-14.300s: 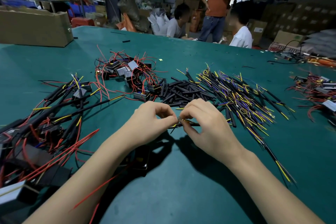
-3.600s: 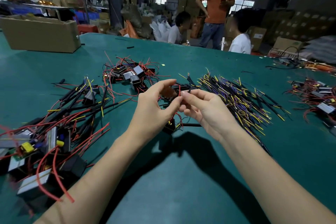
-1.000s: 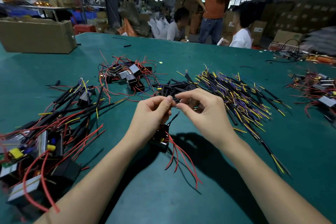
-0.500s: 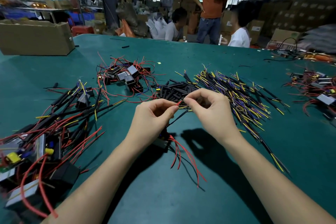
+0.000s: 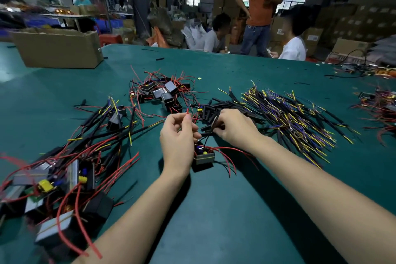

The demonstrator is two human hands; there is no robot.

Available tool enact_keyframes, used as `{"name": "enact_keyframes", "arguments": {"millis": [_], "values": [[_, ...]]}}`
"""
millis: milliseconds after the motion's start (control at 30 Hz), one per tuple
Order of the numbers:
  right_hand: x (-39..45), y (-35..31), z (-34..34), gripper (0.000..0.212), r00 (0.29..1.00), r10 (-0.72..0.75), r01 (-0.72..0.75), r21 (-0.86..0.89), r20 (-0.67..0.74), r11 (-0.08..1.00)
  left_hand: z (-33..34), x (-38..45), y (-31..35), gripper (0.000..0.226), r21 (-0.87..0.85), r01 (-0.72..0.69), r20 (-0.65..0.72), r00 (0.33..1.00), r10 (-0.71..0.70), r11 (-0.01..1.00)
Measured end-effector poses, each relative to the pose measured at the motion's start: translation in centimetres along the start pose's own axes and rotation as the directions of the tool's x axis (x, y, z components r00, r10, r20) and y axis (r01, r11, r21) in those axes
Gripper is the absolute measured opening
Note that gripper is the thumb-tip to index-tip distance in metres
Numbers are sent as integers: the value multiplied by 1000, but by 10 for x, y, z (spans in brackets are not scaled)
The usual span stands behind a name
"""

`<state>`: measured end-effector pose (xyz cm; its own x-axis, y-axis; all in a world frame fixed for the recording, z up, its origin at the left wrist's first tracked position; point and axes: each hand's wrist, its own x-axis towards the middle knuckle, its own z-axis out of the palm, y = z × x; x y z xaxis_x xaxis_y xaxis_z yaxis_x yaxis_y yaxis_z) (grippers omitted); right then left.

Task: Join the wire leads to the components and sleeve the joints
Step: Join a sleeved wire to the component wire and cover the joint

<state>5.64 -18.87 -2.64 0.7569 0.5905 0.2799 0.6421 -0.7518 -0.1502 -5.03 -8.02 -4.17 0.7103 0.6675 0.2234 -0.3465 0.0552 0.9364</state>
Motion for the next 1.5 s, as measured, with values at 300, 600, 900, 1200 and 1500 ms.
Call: {"name": "enact_keyframes", "arguments": {"millis": [300, 600, 900, 1200, 1500], "values": [[0, -3, -15, 11, 958, 149, -48, 375, -247, 926, 2, -2, 3, 11, 27, -44, 84, 996, 42, 999], [-51, -1, -29, 7, 927, 363, 3, 969, 90, -248, 3, -11, 6, 12, 143, -134, 181, 978, 107, 981], [-50, 0, -24, 10, 941, 331, 0, 978, 70, -206, 4, -14, 6, 10, 167, -179, 214, 966, 141, 970], [-50, -1, -24, 9, 948, 313, 6, 983, 54, -186, 3, -14, 6, 7, 162, -177, 226, 964, 138, 971], [-52, 1, -27, 6, 953, 301, 47, 998, -34, -36, 3, -13, 5, 13, 178, -183, 240, 961, 137, 967]]}}
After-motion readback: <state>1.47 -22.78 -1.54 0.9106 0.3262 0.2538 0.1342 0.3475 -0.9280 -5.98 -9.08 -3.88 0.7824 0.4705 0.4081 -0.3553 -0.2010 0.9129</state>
